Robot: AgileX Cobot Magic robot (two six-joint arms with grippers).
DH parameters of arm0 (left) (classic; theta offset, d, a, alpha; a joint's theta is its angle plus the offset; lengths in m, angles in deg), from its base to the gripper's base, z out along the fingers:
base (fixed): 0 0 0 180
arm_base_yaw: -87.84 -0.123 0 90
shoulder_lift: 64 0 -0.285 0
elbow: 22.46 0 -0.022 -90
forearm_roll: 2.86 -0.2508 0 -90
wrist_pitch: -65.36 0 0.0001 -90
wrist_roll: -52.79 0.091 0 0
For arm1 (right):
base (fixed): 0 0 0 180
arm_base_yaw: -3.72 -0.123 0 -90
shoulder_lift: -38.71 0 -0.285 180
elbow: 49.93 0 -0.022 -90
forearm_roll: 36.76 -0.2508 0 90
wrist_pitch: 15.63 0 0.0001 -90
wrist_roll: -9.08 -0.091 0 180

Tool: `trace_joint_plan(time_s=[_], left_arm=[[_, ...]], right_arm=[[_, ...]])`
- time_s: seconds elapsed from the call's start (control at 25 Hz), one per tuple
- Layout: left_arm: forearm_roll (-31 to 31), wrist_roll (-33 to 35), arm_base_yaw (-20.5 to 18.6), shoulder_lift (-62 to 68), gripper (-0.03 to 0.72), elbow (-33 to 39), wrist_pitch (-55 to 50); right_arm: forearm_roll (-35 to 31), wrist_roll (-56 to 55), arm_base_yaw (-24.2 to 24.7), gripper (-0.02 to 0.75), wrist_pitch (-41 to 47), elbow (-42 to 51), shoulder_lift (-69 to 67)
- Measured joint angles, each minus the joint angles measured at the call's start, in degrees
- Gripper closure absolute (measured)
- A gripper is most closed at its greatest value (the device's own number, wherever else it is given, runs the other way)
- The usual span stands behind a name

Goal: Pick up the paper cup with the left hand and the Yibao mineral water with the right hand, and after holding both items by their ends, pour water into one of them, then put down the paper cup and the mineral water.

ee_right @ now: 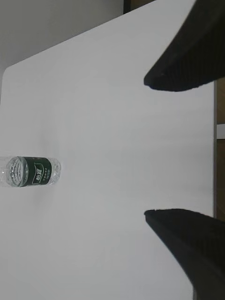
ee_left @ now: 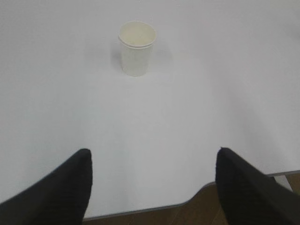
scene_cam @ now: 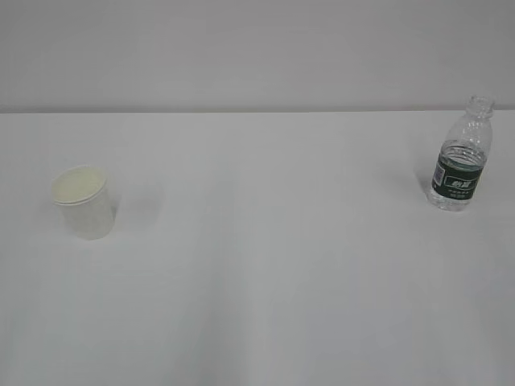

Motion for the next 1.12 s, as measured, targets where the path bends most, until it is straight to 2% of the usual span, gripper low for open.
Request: trace_joint_plan(time_s=[1.12], left_arm=[[0.0,0.0,0.0,0.0,0.115,0.0,0.0]], right_arm=[[0.0,0.0,0.0,0.147,0.0,0.0,0.0]])
